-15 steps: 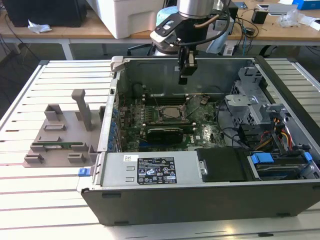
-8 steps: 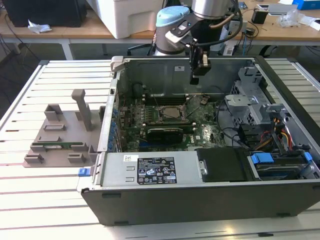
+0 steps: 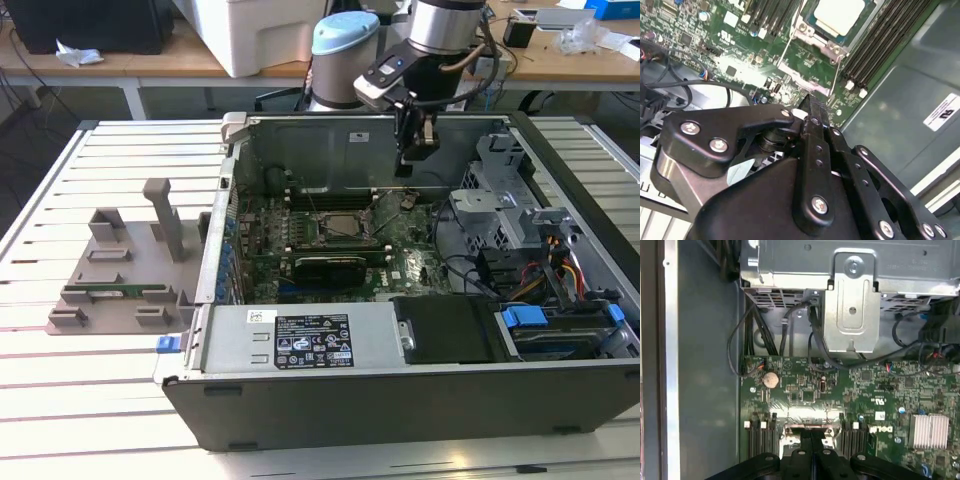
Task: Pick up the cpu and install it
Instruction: 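Close the cpu cover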
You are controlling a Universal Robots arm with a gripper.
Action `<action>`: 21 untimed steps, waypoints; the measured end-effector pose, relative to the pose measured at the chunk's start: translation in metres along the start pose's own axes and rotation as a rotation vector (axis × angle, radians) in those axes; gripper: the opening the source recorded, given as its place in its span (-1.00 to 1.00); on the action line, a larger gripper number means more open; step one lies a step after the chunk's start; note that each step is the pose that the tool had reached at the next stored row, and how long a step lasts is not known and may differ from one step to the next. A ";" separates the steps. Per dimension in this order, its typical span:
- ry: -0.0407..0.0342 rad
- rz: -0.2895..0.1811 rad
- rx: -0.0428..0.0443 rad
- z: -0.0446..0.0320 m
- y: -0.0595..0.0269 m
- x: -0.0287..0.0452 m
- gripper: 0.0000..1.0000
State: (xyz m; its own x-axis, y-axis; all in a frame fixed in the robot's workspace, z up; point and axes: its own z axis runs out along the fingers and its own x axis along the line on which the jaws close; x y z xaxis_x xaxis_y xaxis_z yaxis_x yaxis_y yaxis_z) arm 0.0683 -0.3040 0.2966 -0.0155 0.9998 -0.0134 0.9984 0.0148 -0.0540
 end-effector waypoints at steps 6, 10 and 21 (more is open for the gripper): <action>0.0000 0.000 0.0013 0.0106 0.0050 0.0006 -0.79; -0.0001 0.000 0.0030 0.0218 0.0076 0.0025 -0.79; -0.0005 0.000 0.0047 0.0520 0.0076 0.0042 -0.79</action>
State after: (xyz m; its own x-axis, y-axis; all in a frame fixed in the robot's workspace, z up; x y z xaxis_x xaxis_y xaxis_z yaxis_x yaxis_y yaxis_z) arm 0.0731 -0.3005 0.2442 -0.0157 0.9998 -0.0138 0.9982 0.0149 -0.0587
